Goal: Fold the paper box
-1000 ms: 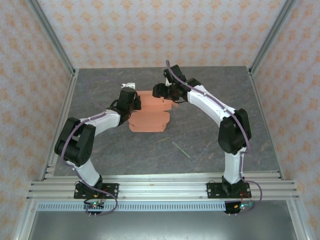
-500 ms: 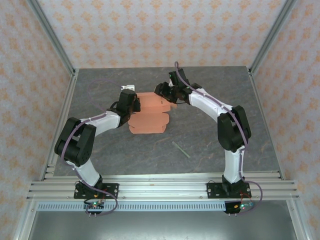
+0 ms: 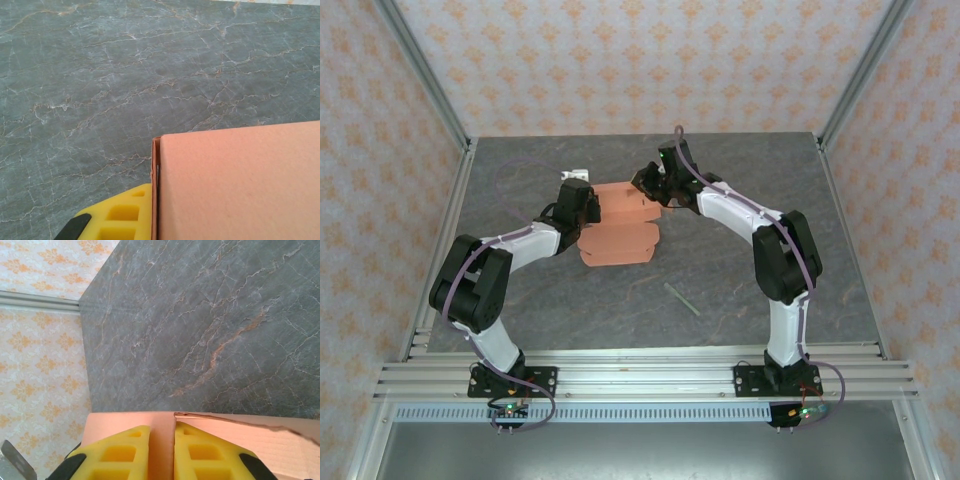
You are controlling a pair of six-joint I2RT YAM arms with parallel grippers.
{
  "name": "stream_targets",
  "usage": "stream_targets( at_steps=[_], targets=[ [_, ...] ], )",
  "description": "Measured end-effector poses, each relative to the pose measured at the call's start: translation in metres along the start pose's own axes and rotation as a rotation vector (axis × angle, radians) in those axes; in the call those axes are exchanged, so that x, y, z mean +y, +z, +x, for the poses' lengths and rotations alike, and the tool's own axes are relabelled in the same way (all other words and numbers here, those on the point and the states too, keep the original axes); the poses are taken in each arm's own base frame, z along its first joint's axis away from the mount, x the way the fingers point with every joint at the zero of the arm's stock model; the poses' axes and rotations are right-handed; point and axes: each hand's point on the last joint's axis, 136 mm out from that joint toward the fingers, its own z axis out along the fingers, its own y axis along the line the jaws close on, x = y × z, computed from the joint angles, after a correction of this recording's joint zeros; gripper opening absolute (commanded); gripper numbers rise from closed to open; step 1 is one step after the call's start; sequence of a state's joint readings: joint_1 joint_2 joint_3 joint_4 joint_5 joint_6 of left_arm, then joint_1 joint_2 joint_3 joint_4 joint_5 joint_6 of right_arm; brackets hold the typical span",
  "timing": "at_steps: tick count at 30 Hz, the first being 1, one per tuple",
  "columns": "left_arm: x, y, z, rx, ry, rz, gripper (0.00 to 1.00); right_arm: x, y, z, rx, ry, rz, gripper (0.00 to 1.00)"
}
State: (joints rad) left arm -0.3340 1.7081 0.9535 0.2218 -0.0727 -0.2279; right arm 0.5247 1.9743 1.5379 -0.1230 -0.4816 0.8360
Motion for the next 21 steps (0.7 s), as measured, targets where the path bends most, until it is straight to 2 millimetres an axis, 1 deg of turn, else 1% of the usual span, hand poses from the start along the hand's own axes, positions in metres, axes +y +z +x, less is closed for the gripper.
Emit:
stream_targets(
  at_steps=[1, 2, 5, 8, 10, 16, 18, 21],
  targets=[
    [0.000, 0.000, 0.000, 0.000, 0.000, 0.000, 0.00, 0.000, 0.000, 0.000, -0.004, 0.002, 0.000, 0.17],
    [0.001, 0.000, 0.000, -0.001, 0.000, -0.004, 0.00, -0.001, 0.000, 0.000, -0.005, 0.002, 0.000, 0.21],
    [0.001, 0.000, 0.000, -0.003, 0.002, -0.011, 0.00, -0.003, -0.001, 0.000, -0.010, -0.009, 0.007, 0.38],
    [0.000, 0.000, 0.000, -0.004, 0.005, -0.011, 0.00, -0.011, -0.008, 0.003, -0.015, -0.052, 0.035, 0.47],
    [-0.002, -0.001, 0.001, -0.003, 0.009, -0.008, 0.00, -0.018, -0.019, 0.008, -0.016, -0.092, 0.057, 0.51],
    [-0.003, -0.001, 0.001, -0.002, 0.007, -0.006, 0.00, -0.037, -0.071, 0.027, -0.032, -0.225, 0.111, 0.60],
    [-0.003, -0.001, 0.002, 0.001, 0.005, -0.007, 0.00, -0.047, -0.078, 0.035, -0.024, -0.258, 0.121, 0.62],
    [-0.003, -0.001, 0.003, 0.005, 0.001, -0.004, 0.00, -0.068, -0.073, 0.050, 0.014, -0.294, 0.155, 0.65]
  ],
)
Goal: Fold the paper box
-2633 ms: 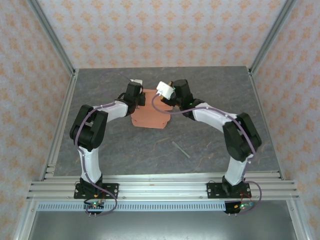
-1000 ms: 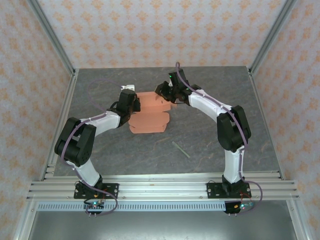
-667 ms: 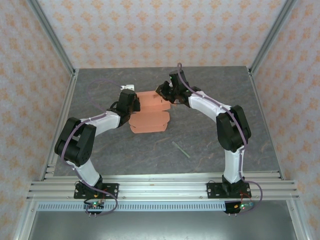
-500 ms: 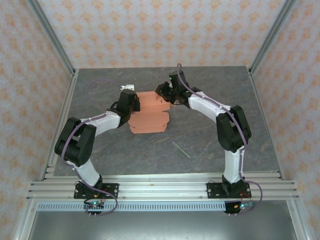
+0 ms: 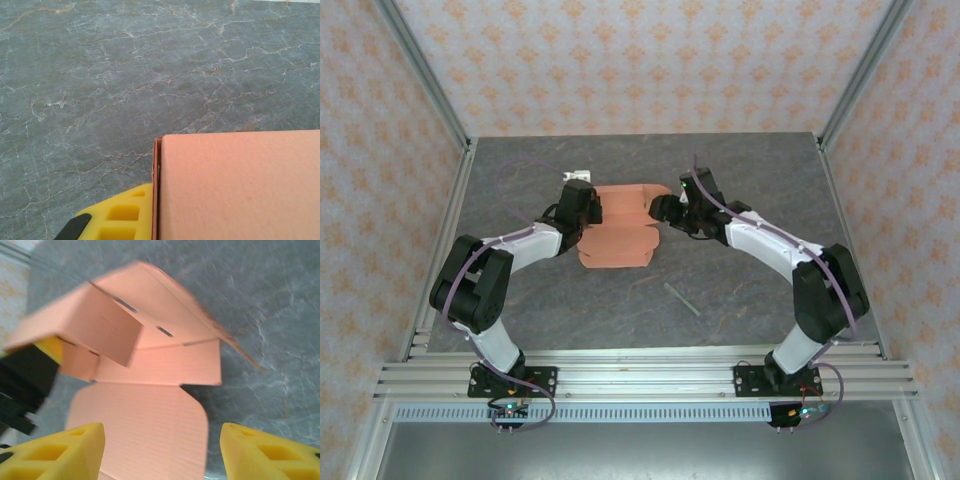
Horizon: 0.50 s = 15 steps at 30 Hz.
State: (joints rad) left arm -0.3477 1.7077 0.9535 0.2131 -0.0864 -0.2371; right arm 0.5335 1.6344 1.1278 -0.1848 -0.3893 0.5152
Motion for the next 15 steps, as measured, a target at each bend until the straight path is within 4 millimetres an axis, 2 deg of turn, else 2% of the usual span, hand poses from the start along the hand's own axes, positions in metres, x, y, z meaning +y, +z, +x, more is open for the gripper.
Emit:
stream_targets(
  at_steps=[5, 7, 15],
  targets=[
    [0.000, -0.003, -0.002, -0.003, -0.003, 0.001, 0.00, -0.003, 0.022, 0.026, 0.061, -0.065, 0.026, 0.67],
    [0.000, -0.005, -0.005, -0.010, -0.004, 0.004, 0.00, -0.003, 0.027, 0.030, 0.062, -0.077, 0.036, 0.68],
    [-0.001, -0.008, -0.009, -0.019, -0.007, 0.010, 0.00, -0.015, 0.049, 0.016, -0.006, -0.072, 0.090, 0.70]
  ],
)
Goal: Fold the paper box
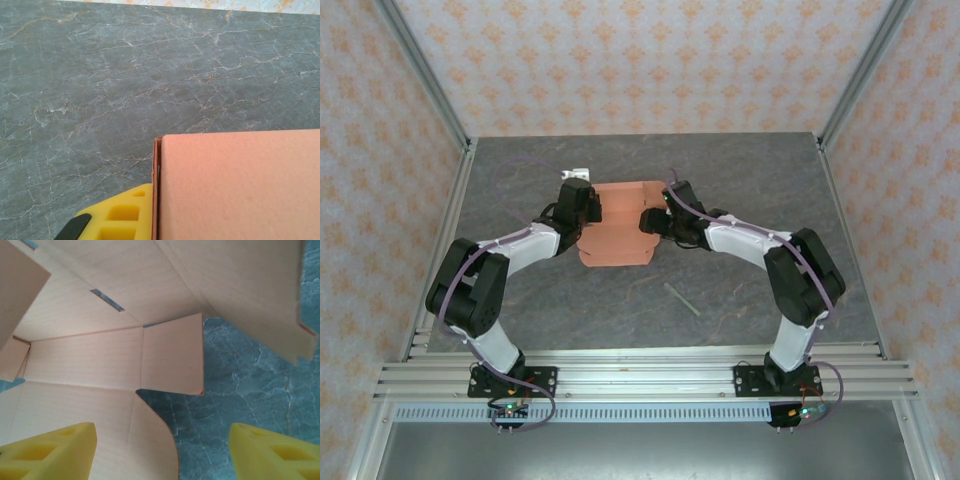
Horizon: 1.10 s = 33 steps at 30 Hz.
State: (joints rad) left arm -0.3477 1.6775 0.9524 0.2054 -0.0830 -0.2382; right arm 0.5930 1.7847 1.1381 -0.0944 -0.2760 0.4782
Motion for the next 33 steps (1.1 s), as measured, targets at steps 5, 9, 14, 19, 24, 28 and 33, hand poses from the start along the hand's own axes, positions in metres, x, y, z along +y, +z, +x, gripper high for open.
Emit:
stream_targets(
  at_steps=[5, 9, 14, 19, 24, 28, 33],
  targets=[
    [0.000, 0.000, 0.000, 0.000, -0.001, 0.000, 0.00, 0.007, 0.007, -0.014, -0.054, -0.005, -0.020, 0.67],
    [0.000, 0.000, 0.000, 0.001, -0.001, 0.003, 0.00, 0.013, 0.008, -0.023, -0.086, -0.014, -0.044, 0.56],
    [0.000, 0.000, 0.000, 0.002, -0.001, 0.003, 0.00, 0.026, 0.007, -0.030, -0.110, -0.034, -0.102, 0.41],
    [-0.001, 0.000, 0.000, 0.002, 0.000, 0.005, 0.00, 0.040, 0.005, -0.031, -0.119, -0.053, -0.159, 0.34],
    [-0.002, 0.000, 0.001, 0.005, 0.000, 0.013, 0.00, 0.048, 0.007, -0.028, -0.106, -0.062, -0.196, 0.29],
    [-0.002, 0.000, 0.001, 0.006, 0.000, 0.013, 0.00, 0.051, 0.013, -0.024, -0.089, -0.060, -0.221, 0.28],
    [-0.001, 0.000, 0.005, 0.015, 0.003, 0.010, 0.00, 0.051, 0.013, -0.022, -0.081, -0.073, -0.224, 0.34]
  ],
)
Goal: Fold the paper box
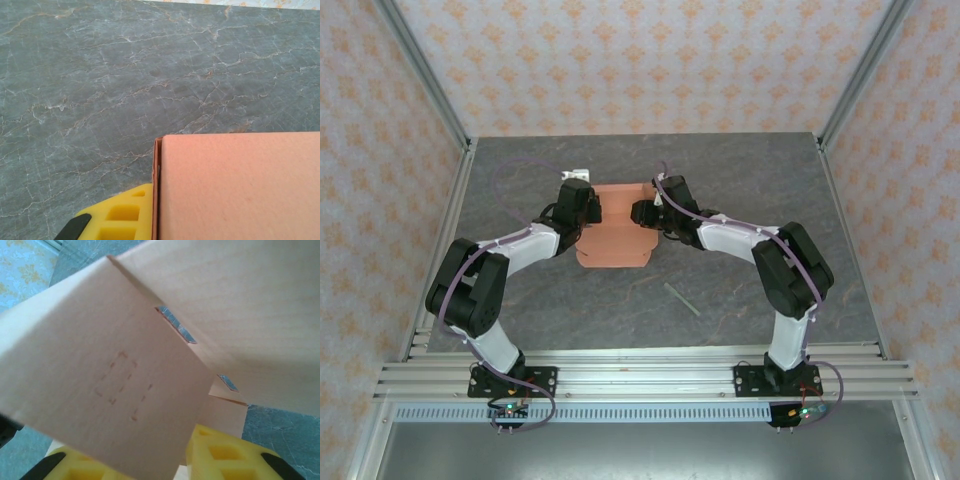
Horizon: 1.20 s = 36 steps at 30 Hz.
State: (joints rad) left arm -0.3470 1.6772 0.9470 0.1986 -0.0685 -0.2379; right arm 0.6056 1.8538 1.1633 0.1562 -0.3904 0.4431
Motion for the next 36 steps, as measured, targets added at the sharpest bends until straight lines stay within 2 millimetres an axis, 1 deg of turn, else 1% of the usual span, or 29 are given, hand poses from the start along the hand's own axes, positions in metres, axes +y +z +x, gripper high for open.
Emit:
stream_targets(
  at_steps=[2, 5, 8, 10, 12, 14, 15, 17, 19, 22, 23, 25, 27, 29, 31, 33, 36],
  targets=[
    [0.000, 0.000, 0.001, 0.002, 0.001, -0.001, 0.00, -0.001, -0.003, 0.001, 0.003, -0.018, 0.010, 0.39],
    [0.000, 0.000, 0.001, 0.003, 0.003, -0.001, 0.00, -0.002, -0.021, 0.002, 0.003, -0.062, 0.036, 0.44],
    [0.000, 0.000, 0.001, 0.003, 0.004, -0.001, 0.00, 0.008, -0.051, -0.009, -0.026, -0.126, 0.039, 0.50],
    [0.000, -0.001, 0.001, 0.005, 0.004, -0.001, 0.00, 0.015, -0.075, -0.018, -0.056, -0.179, 0.033, 0.52],
    [0.000, -0.002, 0.001, 0.006, 0.004, 0.002, 0.00, 0.016, -0.097, -0.029, -0.083, -0.217, 0.035, 0.54],
    [-0.001, -0.004, -0.001, 0.004, 0.003, 0.009, 0.00, 0.009, -0.117, -0.043, -0.113, -0.241, 0.051, 0.55],
    [-0.002, -0.005, -0.002, 0.003, 0.002, 0.012, 0.00, 0.001, -0.126, -0.052, -0.130, -0.246, 0.068, 0.55],
    [-0.003, -0.007, -0.004, 0.000, 0.001, 0.018, 0.00, -0.019, -0.139, -0.066, -0.156, -0.238, 0.109, 0.55],
    [-0.004, -0.009, -0.004, 0.002, 0.001, 0.030, 0.00, -0.046, -0.148, -0.080, -0.170, -0.210, 0.159, 0.55],
    [-0.007, -0.011, -0.005, 0.004, -0.001, 0.046, 0.00, -0.080, -0.153, -0.094, -0.168, -0.152, 0.200, 0.54],
    [-0.008, -0.011, -0.005, 0.004, -0.002, 0.051, 0.00, -0.089, -0.152, -0.098, -0.164, -0.138, 0.205, 0.54],
    [-0.010, -0.012, -0.006, 0.005, -0.004, 0.064, 0.00, -0.104, -0.146, -0.106, -0.140, -0.118, 0.200, 0.52],
    [-0.011, -0.013, -0.007, 0.004, -0.004, 0.071, 0.00, -0.113, -0.136, -0.107, -0.103, -0.117, 0.179, 0.51],
    [-0.012, -0.015, -0.007, 0.007, -0.004, 0.075, 0.00, -0.115, -0.123, -0.101, -0.055, -0.124, 0.137, 0.51],
    [-0.013, -0.016, -0.007, 0.011, -0.003, 0.082, 0.00, -0.113, -0.111, -0.089, -0.001, -0.134, 0.079, 0.51],
    [-0.014, -0.018, -0.007, 0.013, -0.003, 0.088, 0.00, -0.109, -0.100, -0.077, 0.057, -0.152, 0.010, 0.50],
    [-0.014, -0.021, -0.009, 0.011, -0.004, 0.093, 0.00, -0.098, -0.092, -0.065, 0.124, -0.182, -0.092, 0.49]
  ],
)
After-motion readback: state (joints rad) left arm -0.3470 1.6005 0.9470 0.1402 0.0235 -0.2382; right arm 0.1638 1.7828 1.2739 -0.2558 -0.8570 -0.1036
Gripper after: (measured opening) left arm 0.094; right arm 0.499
